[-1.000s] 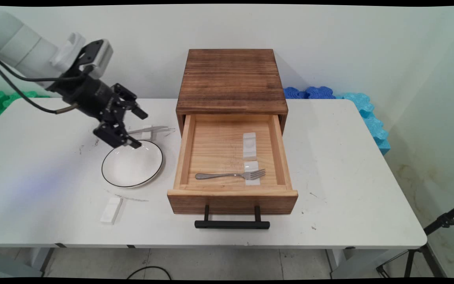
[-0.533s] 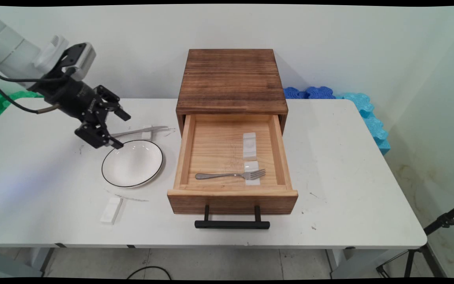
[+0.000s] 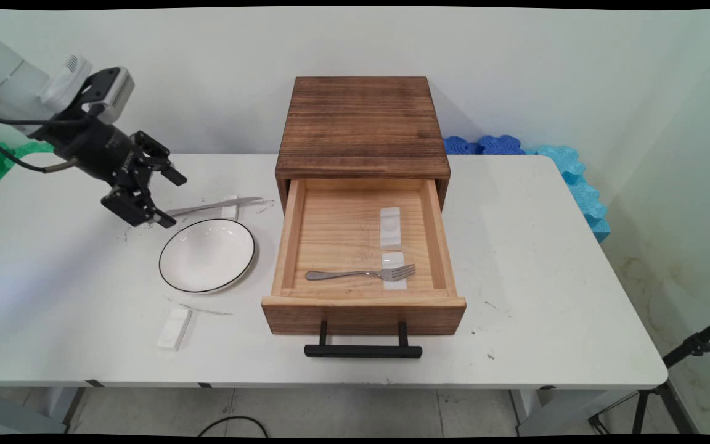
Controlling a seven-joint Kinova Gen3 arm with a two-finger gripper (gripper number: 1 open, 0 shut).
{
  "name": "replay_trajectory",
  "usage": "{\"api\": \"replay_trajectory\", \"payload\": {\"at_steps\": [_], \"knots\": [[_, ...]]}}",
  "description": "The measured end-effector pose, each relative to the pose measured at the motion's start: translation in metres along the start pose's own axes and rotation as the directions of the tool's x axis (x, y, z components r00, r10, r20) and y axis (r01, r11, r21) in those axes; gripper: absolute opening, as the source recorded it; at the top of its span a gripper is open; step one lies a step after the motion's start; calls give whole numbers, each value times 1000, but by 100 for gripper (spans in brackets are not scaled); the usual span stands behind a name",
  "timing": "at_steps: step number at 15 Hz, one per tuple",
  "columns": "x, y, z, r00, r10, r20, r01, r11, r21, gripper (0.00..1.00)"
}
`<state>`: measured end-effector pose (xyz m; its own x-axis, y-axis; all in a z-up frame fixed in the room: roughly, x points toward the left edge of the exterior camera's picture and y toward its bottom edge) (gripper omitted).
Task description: Pick up the knife from the left of the white plate
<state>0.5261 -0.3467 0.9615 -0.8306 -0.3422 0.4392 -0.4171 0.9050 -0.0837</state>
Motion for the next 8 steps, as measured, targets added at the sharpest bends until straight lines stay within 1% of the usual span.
{"api": "replay_trajectory", "payload": {"at_steps": [8], "knots": [[-23, -38, 7, 998, -41, 37, 39, 998, 54, 100]]}}
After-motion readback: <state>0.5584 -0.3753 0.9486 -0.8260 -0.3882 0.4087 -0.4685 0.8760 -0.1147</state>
